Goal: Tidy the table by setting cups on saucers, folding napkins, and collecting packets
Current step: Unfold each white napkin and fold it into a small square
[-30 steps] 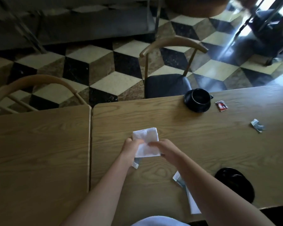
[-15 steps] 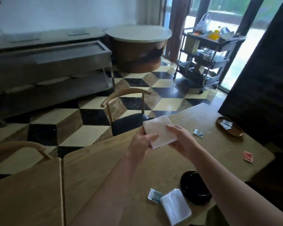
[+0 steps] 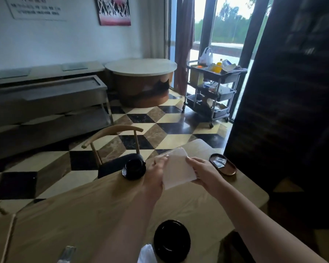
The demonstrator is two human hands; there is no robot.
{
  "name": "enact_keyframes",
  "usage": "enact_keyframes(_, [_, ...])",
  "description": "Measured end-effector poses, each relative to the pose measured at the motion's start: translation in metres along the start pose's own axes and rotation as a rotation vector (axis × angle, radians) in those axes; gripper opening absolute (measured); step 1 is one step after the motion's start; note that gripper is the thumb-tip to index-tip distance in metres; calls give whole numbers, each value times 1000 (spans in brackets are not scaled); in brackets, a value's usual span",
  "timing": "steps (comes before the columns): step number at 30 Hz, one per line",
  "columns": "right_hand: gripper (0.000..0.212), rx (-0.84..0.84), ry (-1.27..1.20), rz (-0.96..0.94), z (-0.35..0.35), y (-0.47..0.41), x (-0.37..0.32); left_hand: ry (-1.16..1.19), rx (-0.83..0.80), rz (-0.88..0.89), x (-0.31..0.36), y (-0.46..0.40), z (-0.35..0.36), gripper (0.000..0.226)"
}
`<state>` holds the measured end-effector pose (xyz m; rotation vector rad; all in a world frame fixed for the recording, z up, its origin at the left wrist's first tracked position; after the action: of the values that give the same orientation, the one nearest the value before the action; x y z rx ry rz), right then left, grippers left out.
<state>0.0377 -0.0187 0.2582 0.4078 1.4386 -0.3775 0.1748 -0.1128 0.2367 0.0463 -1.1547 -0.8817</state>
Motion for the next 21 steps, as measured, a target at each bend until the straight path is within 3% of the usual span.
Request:
enact_keyframes(6, [44, 2, 75, -70, -46, -21, -12, -28, 74, 32, -17, -22, 50, 35])
enact_keyframes(9, [41, 35, 97, -110, -48, -40, -9, -20, 80, 22, -14, -31, 56, 34])
enact_keyframes(13, [20, 58, 115, -110, -43, -62, 8, 12, 105, -5, -17, -48, 38, 32])
enact_keyframes(21, [19, 10, 222, 31, -25, -99, 72, 24, 216, -193, -40, -79, -20, 9])
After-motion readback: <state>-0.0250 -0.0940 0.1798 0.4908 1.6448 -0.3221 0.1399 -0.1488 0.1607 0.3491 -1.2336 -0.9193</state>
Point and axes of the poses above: each hand's wrist, its own y-axis away from the middle knuckle, its own z-axis out of the palm, x = y × z, the point moved 2 cm from there along -y, towards the middle knuckle, and after that the axes turned 15 degrees about -z, right-handed, at the moved point
